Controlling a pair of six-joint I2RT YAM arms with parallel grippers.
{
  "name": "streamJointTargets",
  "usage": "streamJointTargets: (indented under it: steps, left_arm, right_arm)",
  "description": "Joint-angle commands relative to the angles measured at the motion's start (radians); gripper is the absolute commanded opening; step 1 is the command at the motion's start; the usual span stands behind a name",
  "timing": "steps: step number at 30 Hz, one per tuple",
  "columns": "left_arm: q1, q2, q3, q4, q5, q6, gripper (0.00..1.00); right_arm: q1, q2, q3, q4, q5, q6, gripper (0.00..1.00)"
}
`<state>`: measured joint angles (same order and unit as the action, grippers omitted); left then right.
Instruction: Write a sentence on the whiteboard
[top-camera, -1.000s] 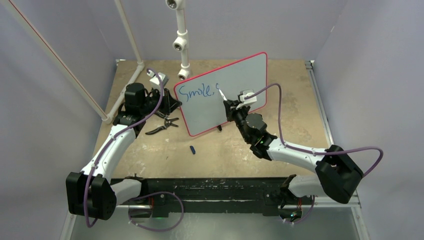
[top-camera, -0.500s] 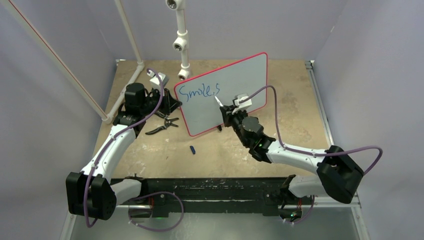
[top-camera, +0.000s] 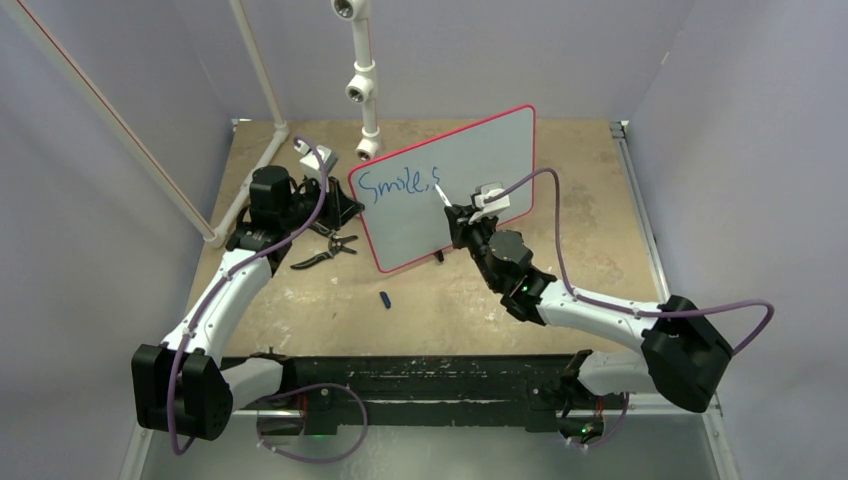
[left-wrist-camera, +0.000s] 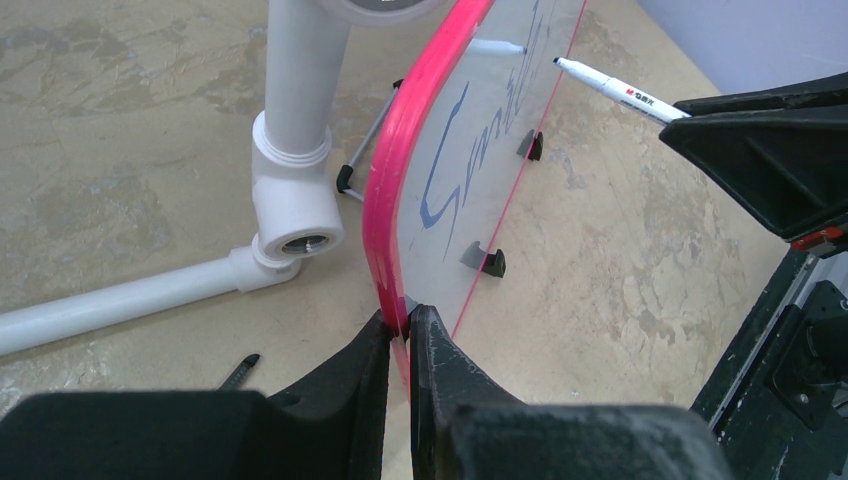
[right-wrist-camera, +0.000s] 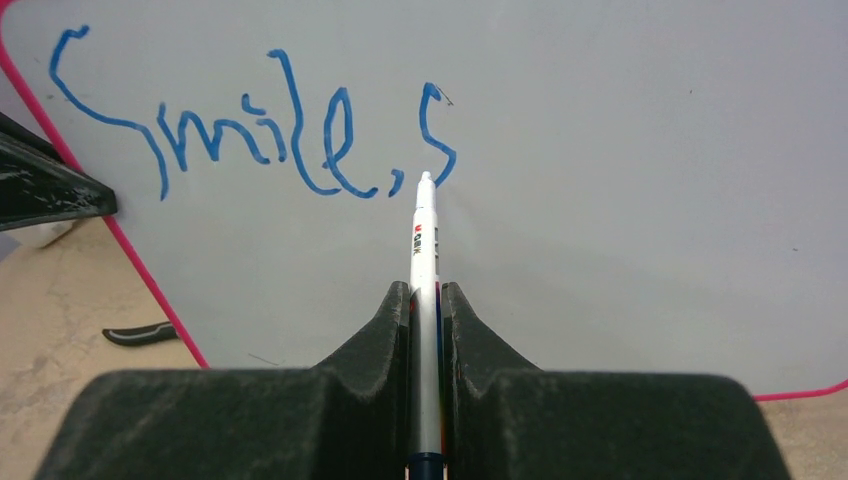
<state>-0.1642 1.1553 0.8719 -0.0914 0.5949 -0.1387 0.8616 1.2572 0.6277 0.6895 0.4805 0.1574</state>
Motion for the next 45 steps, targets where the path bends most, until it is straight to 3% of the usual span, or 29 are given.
streamJointTargets:
  steps: [1, 28, 45]
  left_arm:
    - [-0.011, -0.006, -0.007, 0.027, 0.002, -0.003, 0.00]
    - [-0.011, 0.003, -0.005, 0.027, 0.002, -0.001, 0.00]
    - [-0.012, 0.000, -0.005, 0.028, 0.003, -0.003, 0.00]
  right_arm:
    - [-0.014, 0.019, 0.052, 0.040, 0.021, -0.032, 0.00]
    - [-0.047, 0.069, 0.072, 0.104, 0.109, -0.074, 0.00]
    - [-0.052, 0.003, 0.083, 0.109, 0.057, -0.088, 0.00]
